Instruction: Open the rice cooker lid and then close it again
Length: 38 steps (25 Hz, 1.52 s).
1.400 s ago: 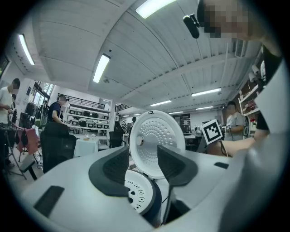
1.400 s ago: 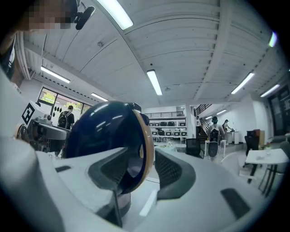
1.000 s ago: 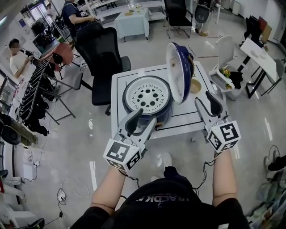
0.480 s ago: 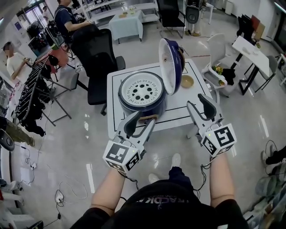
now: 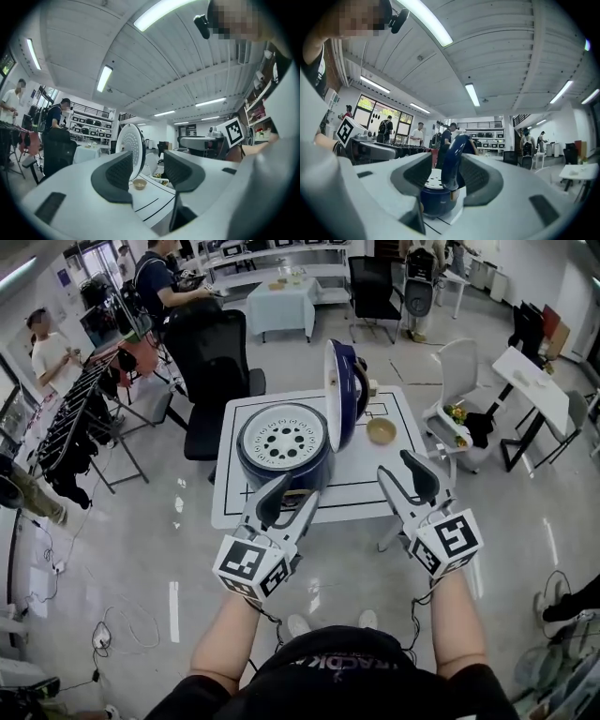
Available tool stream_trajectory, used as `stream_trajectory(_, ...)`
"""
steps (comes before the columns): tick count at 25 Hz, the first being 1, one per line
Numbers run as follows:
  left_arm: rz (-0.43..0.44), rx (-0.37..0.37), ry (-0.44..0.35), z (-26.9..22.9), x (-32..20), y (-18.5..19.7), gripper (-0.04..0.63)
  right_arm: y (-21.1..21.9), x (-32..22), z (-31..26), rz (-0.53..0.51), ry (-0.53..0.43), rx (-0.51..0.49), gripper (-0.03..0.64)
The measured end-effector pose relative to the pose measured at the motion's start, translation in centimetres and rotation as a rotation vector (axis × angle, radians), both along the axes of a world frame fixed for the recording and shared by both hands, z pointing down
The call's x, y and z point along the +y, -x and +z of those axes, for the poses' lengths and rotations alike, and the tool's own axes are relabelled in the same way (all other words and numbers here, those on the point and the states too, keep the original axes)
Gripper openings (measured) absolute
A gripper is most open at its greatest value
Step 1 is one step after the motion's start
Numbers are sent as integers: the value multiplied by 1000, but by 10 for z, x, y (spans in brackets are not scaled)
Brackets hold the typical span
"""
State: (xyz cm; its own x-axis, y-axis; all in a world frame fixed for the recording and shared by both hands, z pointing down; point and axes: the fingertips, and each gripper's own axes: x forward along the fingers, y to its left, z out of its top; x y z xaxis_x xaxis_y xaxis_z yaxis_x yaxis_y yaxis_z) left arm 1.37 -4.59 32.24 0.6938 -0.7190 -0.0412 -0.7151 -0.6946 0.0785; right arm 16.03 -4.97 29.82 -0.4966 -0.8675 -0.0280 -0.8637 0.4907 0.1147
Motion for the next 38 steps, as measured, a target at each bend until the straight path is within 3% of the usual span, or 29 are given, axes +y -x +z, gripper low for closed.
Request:
stream_trajectory(9, -113, -26, 30, 11, 27, -60, 196, -44, 6, 11, -133, 31, -50, 179)
stream_trajectory(17, -164, -41, 31, 13, 37, -87, 199, -68, 6, 23, -181, 52, -78, 179)
stream_trajectory(29, -161, -45, 18, 5, 41, -74, 199, -54, 9, 17, -178, 44, -84, 179)
stream_trajectory(38, -139, -32, 23, 7, 28, -41, 204, -28, -2, 19, -140, 48, -69, 179)
